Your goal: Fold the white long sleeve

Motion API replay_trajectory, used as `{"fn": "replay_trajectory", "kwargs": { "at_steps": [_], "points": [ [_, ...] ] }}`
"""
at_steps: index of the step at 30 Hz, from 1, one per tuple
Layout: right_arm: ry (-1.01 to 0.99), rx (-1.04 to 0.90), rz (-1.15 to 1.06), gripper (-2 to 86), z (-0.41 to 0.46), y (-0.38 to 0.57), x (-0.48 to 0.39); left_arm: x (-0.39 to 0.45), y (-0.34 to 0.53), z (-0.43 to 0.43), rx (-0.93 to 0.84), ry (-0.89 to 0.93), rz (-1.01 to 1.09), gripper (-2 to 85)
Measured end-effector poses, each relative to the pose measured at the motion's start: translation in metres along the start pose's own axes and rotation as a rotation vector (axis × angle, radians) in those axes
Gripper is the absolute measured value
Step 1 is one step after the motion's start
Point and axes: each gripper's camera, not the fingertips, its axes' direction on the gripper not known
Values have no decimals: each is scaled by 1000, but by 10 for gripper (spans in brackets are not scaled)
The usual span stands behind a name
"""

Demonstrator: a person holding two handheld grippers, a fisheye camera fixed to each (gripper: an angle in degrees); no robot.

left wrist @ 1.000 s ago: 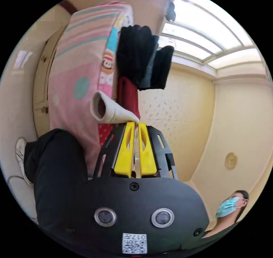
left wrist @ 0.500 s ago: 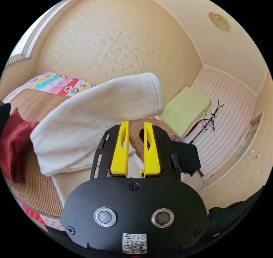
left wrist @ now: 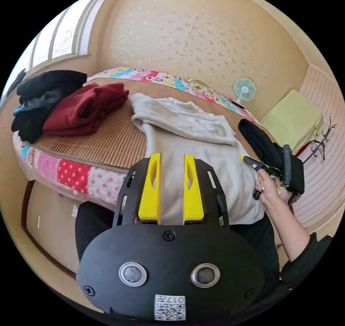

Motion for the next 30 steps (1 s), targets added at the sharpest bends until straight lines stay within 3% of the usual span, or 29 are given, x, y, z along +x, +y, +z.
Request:
{"fn": "replay_trajectory", "kwargs": {
  "at_steps": [5,9,15,21,24,27,30],
  "points": [
    [130,-60,-59,29,8,-16,-23,35,-60,47,-180,-69,198,63],
    [221,-128,-97,28,22,-38,-38,58,-119,91,-198,-86,268,58],
    [302,-171,-123,27,33,-50,-49,59,-193,140,-240,9,213,53],
    [285,-135,-111,26,29,-51,-42,93,-187,132,-197,-195,344,55],
    [268,-125,-105,25,26,-53,-36,49,-163,84,-160,-31,164,58],
    [261,-115,-103,25,22,-55,-31,-15,-108,8,58,174,-14,66],
    [271,-113,-108,24,20,-58,-27,-54,-63,-23,-3,211,-77,118]
  ]
}}
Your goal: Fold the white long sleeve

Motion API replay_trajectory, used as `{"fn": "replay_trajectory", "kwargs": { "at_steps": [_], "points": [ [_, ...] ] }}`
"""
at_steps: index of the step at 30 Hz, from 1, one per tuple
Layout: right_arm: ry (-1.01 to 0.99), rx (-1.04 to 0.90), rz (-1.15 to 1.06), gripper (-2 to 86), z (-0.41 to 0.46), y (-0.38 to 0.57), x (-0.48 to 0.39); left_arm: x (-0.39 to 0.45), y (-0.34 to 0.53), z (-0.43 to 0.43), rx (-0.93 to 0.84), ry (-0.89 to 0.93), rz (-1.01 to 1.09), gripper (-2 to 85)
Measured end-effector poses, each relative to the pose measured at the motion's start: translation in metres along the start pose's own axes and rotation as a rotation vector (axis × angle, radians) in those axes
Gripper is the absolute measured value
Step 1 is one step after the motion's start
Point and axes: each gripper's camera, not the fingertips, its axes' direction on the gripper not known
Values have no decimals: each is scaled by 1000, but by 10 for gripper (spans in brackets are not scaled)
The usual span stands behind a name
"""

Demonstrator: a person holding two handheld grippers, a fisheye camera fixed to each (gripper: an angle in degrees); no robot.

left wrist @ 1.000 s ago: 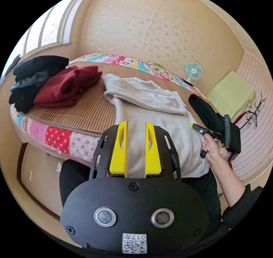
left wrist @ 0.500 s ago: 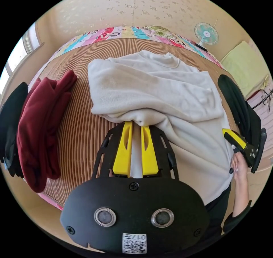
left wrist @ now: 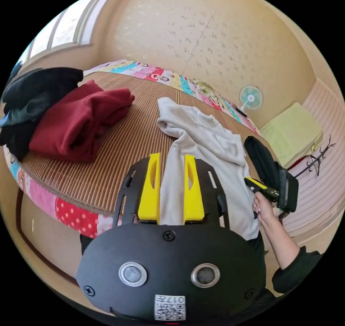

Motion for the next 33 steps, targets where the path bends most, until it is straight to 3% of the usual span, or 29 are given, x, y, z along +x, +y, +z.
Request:
{"fn": "replay_trajectory", "kwargs": {
  "at_steps": [4,7,10,12,14,16,18,20,25,27,29,30,33],
  "points": [
    [15,2,-7,23,-3,-3,8,-24,33,2,-156,10,24,156],
    [-33,-11,1,21,-10,-7,25,-38,42,0,-147,-35,59,134],
    [-98,-97,-44,17,-30,-11,51,-51,31,0,-279,-18,105,89],
    [-196,-46,-37,15,-62,3,74,-69,32,-15,-293,84,92,43],
    [-212,130,-4,18,-113,48,106,-83,38,-33,-253,159,119,38],
    [-233,172,42,25,-134,85,134,-97,46,-48,-258,189,130,38],
    [-294,103,76,46,-132,115,160,-120,61,-65,-247,222,93,38],
    [-354,-92,73,120,-101,142,182,-135,71,-75,-223,265,57,37],
    [-446,-321,-15,150,-40,155,179,-171,80,-88,-188,396,-71,24],
    [-432,-384,-62,141,-26,149,170,-183,80,-93,-180,423,-94,15],
    [-452,-424,-82,51,-24,142,174,-186,78,-99,-181,424,-74,9],
    [-480,-419,-88,49,-27,142,177,-187,77,-105,-186,426,-51,6],
    [-802,-315,-172,39,-62,152,203,-192,75,-130,-145,589,44,-1]
  ]
}}
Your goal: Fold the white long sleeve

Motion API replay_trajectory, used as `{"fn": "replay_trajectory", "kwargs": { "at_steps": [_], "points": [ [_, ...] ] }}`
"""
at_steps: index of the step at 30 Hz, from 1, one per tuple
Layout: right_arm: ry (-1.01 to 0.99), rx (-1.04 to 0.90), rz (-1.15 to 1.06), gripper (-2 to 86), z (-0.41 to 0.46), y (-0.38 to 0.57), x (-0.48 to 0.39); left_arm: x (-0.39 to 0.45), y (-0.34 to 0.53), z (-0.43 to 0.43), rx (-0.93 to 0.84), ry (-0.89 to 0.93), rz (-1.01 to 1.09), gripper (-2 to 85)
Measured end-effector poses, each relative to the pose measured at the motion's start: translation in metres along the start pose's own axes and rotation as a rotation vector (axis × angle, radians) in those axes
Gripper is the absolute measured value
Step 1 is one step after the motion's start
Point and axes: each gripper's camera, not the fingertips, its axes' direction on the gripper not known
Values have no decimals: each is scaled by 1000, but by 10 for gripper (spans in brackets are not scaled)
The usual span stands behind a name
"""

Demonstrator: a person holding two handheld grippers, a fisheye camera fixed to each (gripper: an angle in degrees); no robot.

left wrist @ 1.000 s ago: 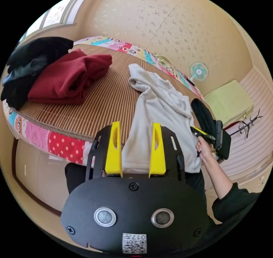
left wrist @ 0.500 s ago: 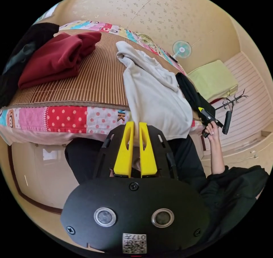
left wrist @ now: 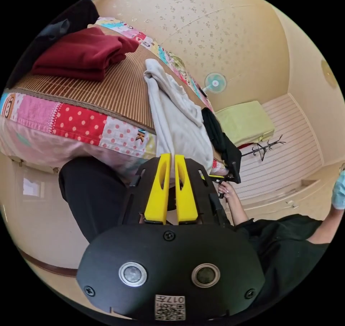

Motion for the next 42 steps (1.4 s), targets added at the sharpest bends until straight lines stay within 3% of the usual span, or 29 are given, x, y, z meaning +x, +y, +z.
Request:
{"fn": "replay_trajectory", "kwargs": {
  "at_steps": [2,4,8,10,12,16,18,20,24,29,32,35,42],
  "points": [
    [-300,253,-185,43,-64,44,-11,2,3,-17,10,143,21,-3],
    [-399,448,-261,46,-114,81,-17,8,8,-33,26,266,44,-4],
    [-320,667,-397,49,-192,132,-58,20,11,-67,161,556,73,-5],
    [-290,713,-410,49,-208,126,-70,17,2,-71,215,615,10,-5],
    [-204,718,-394,48,-214,102,-77,12,-27,-63,229,495,-57,-3],
    [-6,708,-148,42,-200,-18,-49,-8,-98,-29,271,280,-160,11],
    [52,752,42,38,-190,-61,-21,-25,-137,-5,294,153,-244,59],
    [75,678,166,86,-171,-94,-10,-23,-146,3,335,60,-243,115],
    [163,660,56,97,-121,-86,-54,10,-119,17,339,-187,-99,128],
    [630,357,117,93,12,-84,-58,12,-92,78,160,-460,-52,121],
    [693,521,108,61,25,-58,-73,12,-102,101,87,-449,-6,50],
    [694,671,195,48,29,-35,-91,17,-110,87,199,-401,4,29],
    [762,588,289,77,41,-51,-110,12,-117,123,137,-459,-57,49]
  ]
}}
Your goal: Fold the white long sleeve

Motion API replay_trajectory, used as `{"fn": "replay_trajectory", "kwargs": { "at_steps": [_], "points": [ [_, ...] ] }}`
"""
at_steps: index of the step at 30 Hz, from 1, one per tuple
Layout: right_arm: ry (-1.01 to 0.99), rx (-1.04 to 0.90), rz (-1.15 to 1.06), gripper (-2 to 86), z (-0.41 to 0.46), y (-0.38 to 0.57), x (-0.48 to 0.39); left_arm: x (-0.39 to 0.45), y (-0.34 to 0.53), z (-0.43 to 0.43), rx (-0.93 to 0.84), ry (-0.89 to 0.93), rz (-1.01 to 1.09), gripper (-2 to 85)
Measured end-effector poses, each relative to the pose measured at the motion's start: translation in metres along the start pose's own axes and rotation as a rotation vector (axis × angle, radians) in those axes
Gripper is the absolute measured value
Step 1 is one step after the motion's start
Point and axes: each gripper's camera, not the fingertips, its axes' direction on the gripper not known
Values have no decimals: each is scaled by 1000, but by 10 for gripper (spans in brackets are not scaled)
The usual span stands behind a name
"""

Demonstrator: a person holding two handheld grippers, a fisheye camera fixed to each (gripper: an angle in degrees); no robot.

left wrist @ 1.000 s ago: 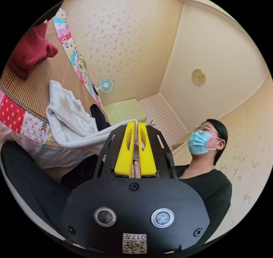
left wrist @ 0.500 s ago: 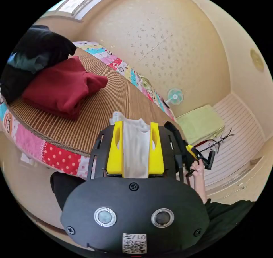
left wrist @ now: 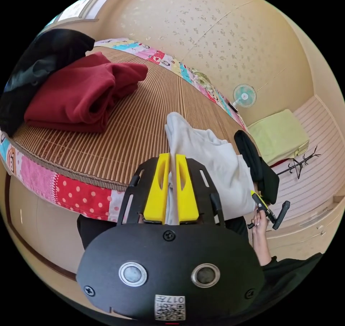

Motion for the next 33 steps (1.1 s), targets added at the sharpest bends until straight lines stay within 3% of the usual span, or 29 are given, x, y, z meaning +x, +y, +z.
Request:
{"fn": "replay_trajectory", "kwargs": {
  "at_steps": [4,9,11,16,18,21,22,24,28,33],
  "points": [
    [-86,172,-125,98,-26,-43,-26,9,-7,-13,97,-5,1,99],
    [-122,-123,-215,105,63,-110,-71,13,-50,36,-48,-17,-27,105],
    [-33,-243,-184,68,102,-116,-81,17,-56,56,-112,-15,-31,77],
    [-76,173,-18,35,6,-99,-67,30,-57,25,40,110,25,38],
    [-28,232,41,34,-4,-95,-61,35,-61,22,98,89,24,35],
    [4,103,23,38,38,-110,-59,37,-78,51,70,81,14,36],
    [10,-20,-1,43,69,-117,-62,36,-82,59,50,58,4,37],
    [53,-197,-81,56,108,-119,-70,34,-90,91,-63,-82,-22,44],
    [101,-67,-66,70,65,-111,-78,28,-83,72,-32,-138,-8,71],
    [-85,177,26,65,-26,-71,-88,-10,-18,-1,54,108,-84,132]
  ]
}}
